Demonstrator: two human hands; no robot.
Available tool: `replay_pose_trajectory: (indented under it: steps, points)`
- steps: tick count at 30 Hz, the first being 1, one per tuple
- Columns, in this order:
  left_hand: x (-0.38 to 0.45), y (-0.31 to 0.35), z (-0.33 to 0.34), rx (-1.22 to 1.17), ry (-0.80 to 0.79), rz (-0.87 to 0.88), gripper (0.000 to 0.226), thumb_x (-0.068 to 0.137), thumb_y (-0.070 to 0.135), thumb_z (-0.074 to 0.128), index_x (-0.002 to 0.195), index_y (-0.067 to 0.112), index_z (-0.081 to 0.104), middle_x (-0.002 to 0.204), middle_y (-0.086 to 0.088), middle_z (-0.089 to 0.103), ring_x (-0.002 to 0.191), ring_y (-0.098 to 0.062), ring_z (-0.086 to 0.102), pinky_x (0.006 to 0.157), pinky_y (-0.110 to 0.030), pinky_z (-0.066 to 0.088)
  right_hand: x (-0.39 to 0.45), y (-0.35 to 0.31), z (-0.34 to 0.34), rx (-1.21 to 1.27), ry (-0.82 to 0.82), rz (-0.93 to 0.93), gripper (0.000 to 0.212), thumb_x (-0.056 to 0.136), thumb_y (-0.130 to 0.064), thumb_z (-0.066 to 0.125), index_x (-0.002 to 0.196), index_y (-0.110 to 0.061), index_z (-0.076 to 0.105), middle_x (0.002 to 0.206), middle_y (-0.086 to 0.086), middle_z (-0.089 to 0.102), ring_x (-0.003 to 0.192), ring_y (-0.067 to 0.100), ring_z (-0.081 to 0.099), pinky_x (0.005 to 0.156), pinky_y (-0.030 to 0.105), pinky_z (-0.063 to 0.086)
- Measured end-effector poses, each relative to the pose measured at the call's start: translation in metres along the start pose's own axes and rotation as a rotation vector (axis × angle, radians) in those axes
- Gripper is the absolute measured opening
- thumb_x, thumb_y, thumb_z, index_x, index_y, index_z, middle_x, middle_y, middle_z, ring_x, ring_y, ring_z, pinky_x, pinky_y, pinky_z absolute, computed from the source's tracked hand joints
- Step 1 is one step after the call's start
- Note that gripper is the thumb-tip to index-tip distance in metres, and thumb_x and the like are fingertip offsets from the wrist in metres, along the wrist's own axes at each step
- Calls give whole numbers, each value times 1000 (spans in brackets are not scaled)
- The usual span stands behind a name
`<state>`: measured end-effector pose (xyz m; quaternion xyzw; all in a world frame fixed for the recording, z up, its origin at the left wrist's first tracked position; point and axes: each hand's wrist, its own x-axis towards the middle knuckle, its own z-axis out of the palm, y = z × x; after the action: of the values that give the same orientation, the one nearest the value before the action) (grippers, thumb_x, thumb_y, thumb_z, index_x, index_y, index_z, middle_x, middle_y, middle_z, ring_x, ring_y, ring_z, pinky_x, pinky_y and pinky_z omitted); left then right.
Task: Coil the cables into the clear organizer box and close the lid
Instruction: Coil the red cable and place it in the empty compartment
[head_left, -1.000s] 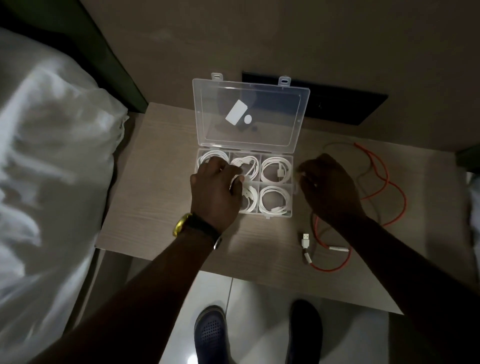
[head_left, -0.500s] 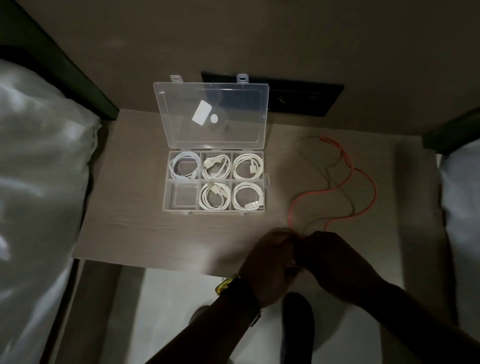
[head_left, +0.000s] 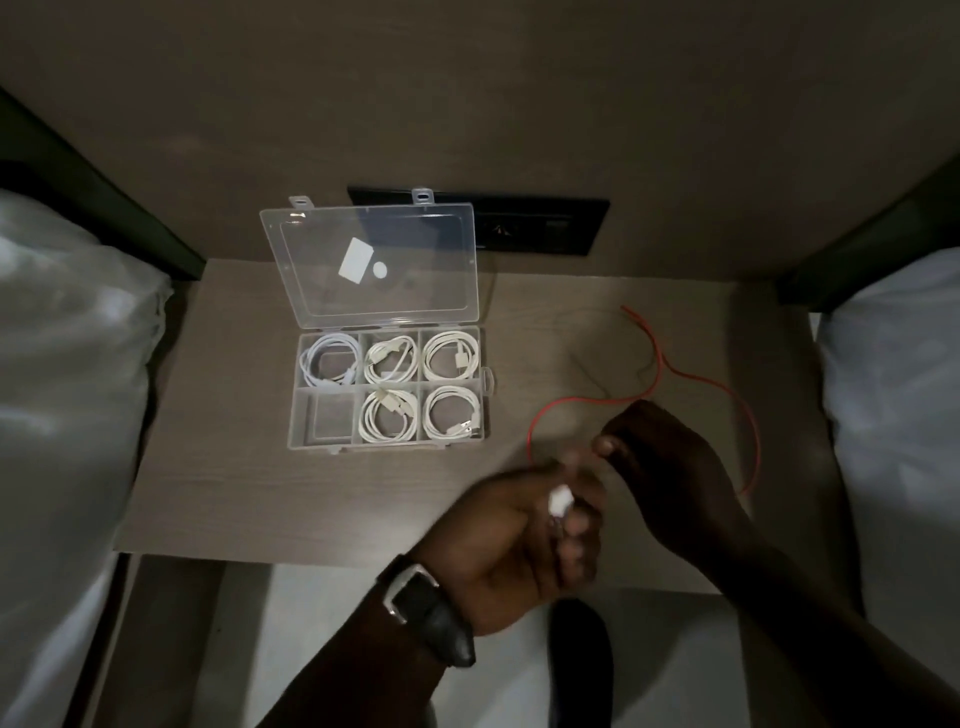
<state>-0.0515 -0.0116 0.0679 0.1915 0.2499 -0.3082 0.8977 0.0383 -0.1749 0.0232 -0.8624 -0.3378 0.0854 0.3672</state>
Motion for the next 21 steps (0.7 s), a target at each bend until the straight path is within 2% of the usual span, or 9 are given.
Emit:
replay_pose_trajectory:
  steps: [3, 6, 8, 11, 14, 16, 18, 19, 21]
  points:
    - [-1, 20, -4, -197, 34, 363, 29, 90, 34, 48, 85, 16, 69, 77, 1, 70, 70, -13, 67, 64, -24, 56, -16, -14, 4, 95, -159, 58, 32, 98, -50, 38, 93, -26, 58, 73, -21, 59, 65, -10, 55, 59, 12, 40]
    - [1, 36, -21, -16, 211, 678, 31, 90, 28, 49, 107, 10, 66, 103, -3, 74, 106, -17, 67, 91, -27, 53, -40, -32, 5, 39, -420, -56, 31, 97, -56, 36, 113, -37, 55, 96, -30, 67, 85, -12, 63, 68, 11, 47]
    - [3, 34, -28, 414, 379, 729, 26, 93, 14, 50, 109, 2, 65, 98, -3, 74, 101, -9, 67, 87, -20, 52, -37, -39, -7, -20, -410, -178, 24, 97, -49, 44, 114, -37, 56, 104, -18, 71, 94, -2, 66, 74, 19, 52]
    - [5, 2, -21, 752, 333, 520, 28, 94, 16, 52, 87, -6, 68, 72, -9, 66, 65, -9, 62, 64, -17, 47, -4, -35, -32, -88, -206, -235, 16, 95, -42, 49, 99, -32, 61, 89, -8, 71, 81, 7, 65, 68, 21, 48]
    - [0, -17, -10, 261, 168, 257, 35, 90, 42, 52, 74, 13, 63, 56, 0, 43, 46, -10, 34, 48, -22, 30, 35, -28, -46, 1, -104, -111, 31, 86, -58, 56, 81, -28, 62, 70, -7, 63, 63, 9, 59, 55, 20, 44]
    - [-1, -14, -3, -60, -16, 199, 41, 94, 49, 40, 74, 19, 59, 52, 6, 37, 46, -9, 22, 48, -23, 20, 41, -26, -31, 149, -88, 39, 29, 83, -53, 64, 73, -26, 63, 63, 0, 62, 57, 11, 57, 57, 33, 48]
    - [-4, 2, 2, -195, -110, 295, 44, 98, 47, 31, 76, 19, 57, 54, 8, 41, 47, -8, 26, 51, -23, 20, 29, -31, -6, 283, -140, 136, 19, 90, -34, 63, 73, -25, 64, 67, 6, 65, 63, 14, 57, 65, 42, 49]
    - [-5, 12, 2, -227, -109, 382, 43, 99, 44, 30, 76, 18, 56, 56, 8, 44, 50, -7, 33, 53, -22, 26, 18, -34, 4, 318, -182, 147, 19, 94, -27, 60, 76, -27, 63, 68, -2, 65, 67, 6, 56, 68, 40, 49]
    - [-9, 32, -2, -217, 13, 567, 39, 99, 37, 33, 79, 16, 58, 65, 4, 53, 62, -11, 49, 62, -23, 40, -7, -40, 15, 287, -326, 111, 18, 97, -34, 53, 84, -31, 64, 67, -23, 62, 66, -11, 52, 66, 21, 43]
